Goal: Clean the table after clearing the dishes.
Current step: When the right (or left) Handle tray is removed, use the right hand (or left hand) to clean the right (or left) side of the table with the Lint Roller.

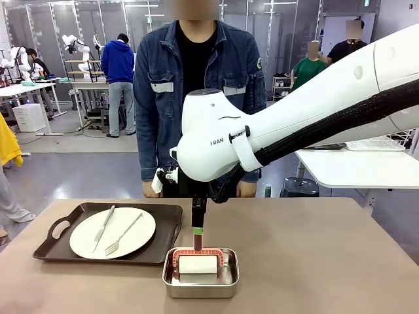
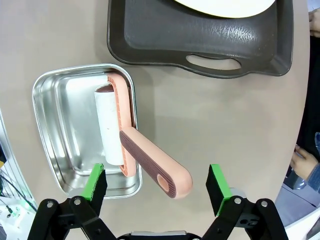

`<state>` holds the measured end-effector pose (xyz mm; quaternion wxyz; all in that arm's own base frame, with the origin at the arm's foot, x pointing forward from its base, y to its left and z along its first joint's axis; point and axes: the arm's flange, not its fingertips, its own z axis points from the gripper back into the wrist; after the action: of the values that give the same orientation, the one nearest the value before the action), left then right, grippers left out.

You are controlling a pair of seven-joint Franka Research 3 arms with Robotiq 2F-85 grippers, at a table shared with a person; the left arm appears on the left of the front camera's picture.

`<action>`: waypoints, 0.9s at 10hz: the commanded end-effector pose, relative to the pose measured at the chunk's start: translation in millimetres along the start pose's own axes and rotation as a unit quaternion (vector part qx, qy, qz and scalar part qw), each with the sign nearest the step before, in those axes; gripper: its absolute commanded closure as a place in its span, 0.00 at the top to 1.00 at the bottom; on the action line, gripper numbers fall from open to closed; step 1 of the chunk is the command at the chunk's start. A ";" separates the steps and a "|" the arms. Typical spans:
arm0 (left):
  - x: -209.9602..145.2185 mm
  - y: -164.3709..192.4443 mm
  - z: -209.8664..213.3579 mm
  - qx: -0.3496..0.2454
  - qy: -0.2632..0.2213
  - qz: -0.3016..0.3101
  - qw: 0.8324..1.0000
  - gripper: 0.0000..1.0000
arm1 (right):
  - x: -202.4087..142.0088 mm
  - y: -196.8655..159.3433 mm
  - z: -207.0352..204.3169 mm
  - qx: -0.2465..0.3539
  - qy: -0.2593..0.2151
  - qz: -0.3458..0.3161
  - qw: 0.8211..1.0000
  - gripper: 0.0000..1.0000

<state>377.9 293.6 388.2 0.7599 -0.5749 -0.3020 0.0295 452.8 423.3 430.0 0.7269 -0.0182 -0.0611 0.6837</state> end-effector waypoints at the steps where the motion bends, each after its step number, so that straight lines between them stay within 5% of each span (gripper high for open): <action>1: -1.8 -1.4 3.0 -0.001 0.003 -0.005 1.000 1.00 | 1.3 1.6 1.0 0.003 -0.004 0.004 1.000 1.00; 8: -1.8 -1.4 3.0 -0.001 0.003 -0.005 1.000 1.00 | 0.1 0.1 -0.2 0.000 0.000 0.000 1.000 1.00; 9: -1.8 -1.4 3.0 -0.001 0.003 -0.005 1.000 1.00 | -24.5 -12.3 19.3 0.013 -0.035 -0.036 0.999 1.00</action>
<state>377.9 293.6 388.3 0.7599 -0.5749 -0.3020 0.0294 458.0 416.8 434.4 0.7360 -0.0080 -0.0644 0.6739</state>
